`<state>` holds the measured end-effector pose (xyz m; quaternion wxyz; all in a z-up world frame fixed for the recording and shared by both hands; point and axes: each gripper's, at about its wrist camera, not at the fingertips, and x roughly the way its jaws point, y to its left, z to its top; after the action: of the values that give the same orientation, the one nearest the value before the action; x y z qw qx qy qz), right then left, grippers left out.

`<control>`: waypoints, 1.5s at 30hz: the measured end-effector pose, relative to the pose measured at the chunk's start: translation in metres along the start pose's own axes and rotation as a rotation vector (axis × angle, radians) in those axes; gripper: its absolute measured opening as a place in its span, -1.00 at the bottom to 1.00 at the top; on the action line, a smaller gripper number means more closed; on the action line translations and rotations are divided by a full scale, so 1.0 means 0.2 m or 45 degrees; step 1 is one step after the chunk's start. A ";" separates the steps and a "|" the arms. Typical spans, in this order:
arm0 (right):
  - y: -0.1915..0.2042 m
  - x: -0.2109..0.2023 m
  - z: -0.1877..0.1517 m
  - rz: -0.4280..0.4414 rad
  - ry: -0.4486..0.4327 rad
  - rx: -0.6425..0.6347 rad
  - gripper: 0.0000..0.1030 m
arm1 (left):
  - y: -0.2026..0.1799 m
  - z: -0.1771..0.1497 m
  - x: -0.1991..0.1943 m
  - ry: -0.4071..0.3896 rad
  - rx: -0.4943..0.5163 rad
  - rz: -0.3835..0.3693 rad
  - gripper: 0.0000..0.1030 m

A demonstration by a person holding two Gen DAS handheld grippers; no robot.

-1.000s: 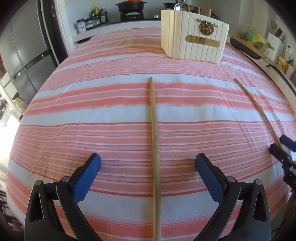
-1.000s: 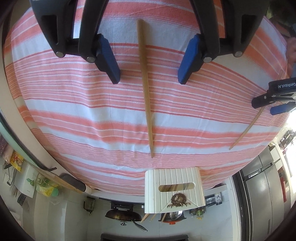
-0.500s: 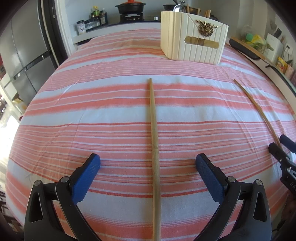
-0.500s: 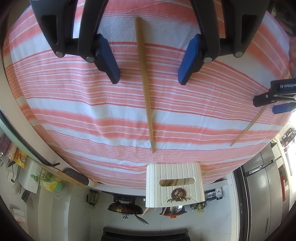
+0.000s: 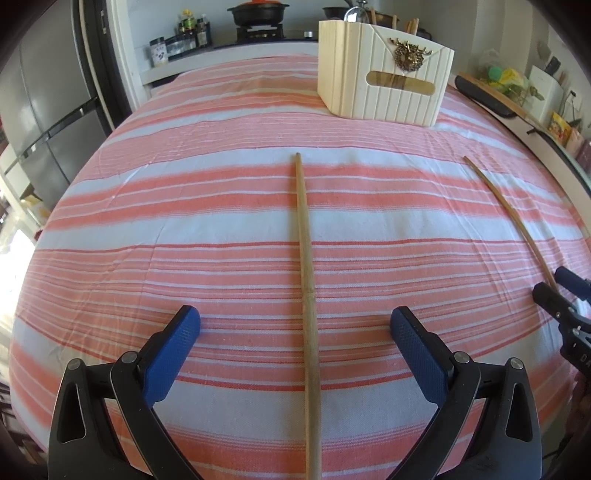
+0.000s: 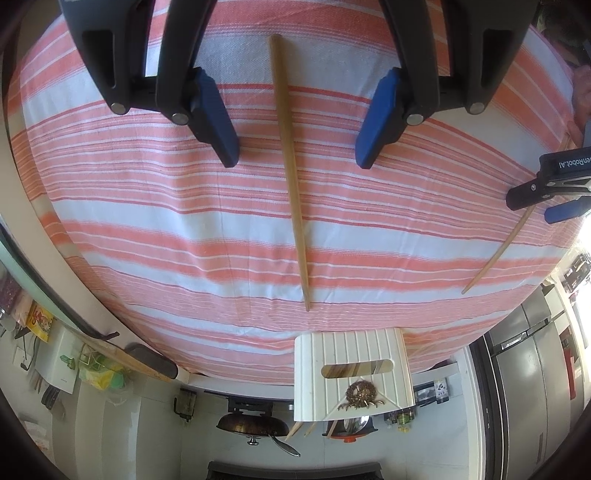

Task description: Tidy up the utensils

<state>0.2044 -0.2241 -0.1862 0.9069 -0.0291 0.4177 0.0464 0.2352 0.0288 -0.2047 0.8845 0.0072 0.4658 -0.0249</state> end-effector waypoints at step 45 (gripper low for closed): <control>-0.10 -0.42 0.75 0.386 -0.080 -0.139 -0.87 | 0.17 0.51 -0.67 -0.345 0.075 -0.342 -0.91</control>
<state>0.2652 -0.2360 -0.0241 0.8991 -0.0136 0.3857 0.2063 0.2448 0.0632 -0.0377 0.9273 -0.0325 0.3381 -0.1572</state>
